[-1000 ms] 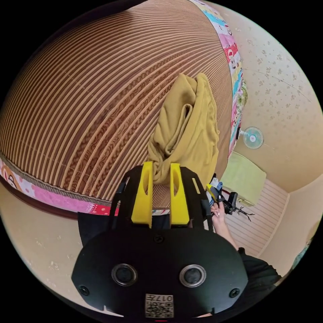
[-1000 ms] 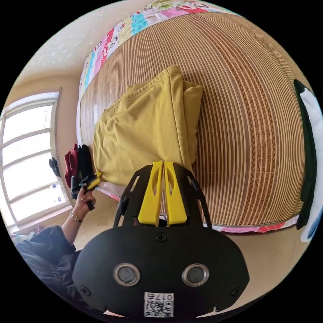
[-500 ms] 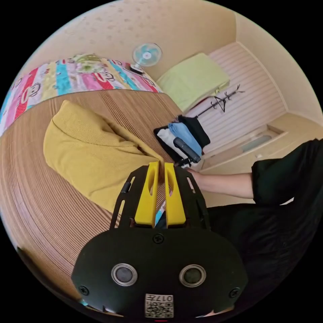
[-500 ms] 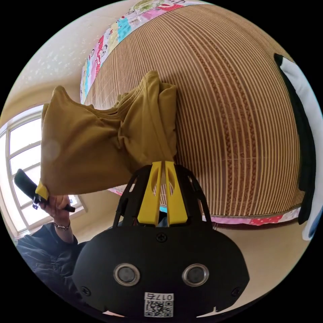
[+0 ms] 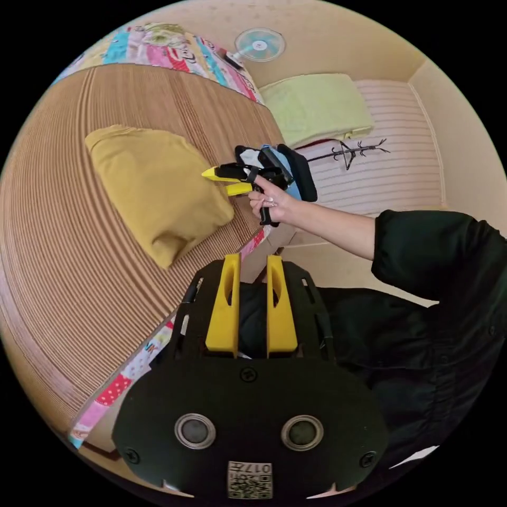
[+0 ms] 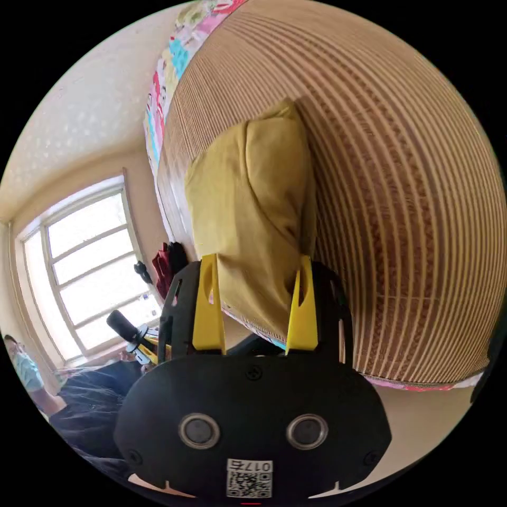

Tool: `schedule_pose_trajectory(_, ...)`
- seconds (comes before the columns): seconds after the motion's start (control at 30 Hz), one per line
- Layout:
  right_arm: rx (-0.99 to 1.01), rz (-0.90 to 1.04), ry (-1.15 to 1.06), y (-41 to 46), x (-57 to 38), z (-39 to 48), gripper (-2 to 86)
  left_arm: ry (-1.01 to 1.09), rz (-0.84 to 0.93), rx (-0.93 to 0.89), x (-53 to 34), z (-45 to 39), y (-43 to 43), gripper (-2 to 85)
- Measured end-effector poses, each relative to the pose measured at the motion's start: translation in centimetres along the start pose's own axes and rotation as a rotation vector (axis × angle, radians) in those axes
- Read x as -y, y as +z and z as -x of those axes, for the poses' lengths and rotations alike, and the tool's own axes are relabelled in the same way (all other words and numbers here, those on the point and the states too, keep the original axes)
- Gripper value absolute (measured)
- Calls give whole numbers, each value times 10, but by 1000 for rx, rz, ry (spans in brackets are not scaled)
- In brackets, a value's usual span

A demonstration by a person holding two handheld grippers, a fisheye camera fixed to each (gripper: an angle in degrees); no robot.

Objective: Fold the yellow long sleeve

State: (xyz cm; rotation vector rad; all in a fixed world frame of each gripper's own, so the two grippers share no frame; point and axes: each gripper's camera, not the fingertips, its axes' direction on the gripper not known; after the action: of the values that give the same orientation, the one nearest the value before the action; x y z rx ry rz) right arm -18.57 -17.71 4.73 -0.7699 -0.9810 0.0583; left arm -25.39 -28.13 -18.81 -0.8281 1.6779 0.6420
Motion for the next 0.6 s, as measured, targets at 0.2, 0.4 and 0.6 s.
schedule_pose_trajectory(0.2,-71,93,-176,103,32,121,155,-244,-186,26,-101,56,-56,79)
schedule_pose_trajectory(0.4,-80,292,-343,266,44,270,151,-397,-344,35,-186,78,-89,79)
schedule_pose_trajectory(0.6,50,418,-455,325,23,363,147,-435,-399,17,-219,98,-92,79)
